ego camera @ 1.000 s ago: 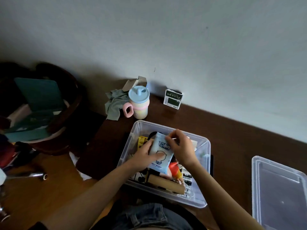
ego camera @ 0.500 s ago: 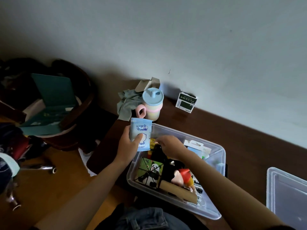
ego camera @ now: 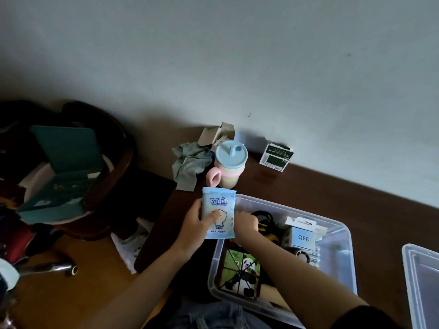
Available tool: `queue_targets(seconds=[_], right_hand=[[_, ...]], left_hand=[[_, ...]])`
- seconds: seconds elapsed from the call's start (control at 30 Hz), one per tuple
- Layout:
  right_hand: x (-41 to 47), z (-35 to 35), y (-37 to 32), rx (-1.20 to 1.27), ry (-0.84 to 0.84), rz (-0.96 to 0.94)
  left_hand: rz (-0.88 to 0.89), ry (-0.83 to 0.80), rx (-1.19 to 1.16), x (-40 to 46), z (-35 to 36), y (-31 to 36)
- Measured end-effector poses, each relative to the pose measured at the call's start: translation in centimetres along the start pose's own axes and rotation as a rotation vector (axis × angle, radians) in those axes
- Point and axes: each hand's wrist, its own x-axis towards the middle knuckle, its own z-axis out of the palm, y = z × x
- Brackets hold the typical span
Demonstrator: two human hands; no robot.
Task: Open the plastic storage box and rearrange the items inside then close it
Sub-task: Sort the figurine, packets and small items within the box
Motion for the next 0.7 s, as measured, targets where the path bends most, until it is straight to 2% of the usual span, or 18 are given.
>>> queue_targets(seconds=[0.13, 0.33, 0.47, 0.6, 0.7], right_hand=[[0.4, 0.4, -0.4, 0.042, 0.007, 0.066], [0.2, -0.7, 0.1, -0.014, -0.099, -0.002], [-0.8, -1.3, 1.6, 0.062, -0.100, -0.077], [-3.1, -1.5, 4.2, 0.208, 0.006, -0.147], [-4.6, -1.6, 5.9, 0.206, 0.063, -0.092]], left_hand=[[-0.031, -0.028, -0.032, 0.7, -0.7, 0.1], [-0.024, -0.064, -0.054, 1.5, -1.0, -0.1], [-0.010, -0.064, -0.043, 1.8, -1.2, -0.1], [0.099, -0.054, 0.103, 1.9, -1.0, 0.0], [0.194, -0.050, 0.271, 1.9, -0.3, 0.3]])
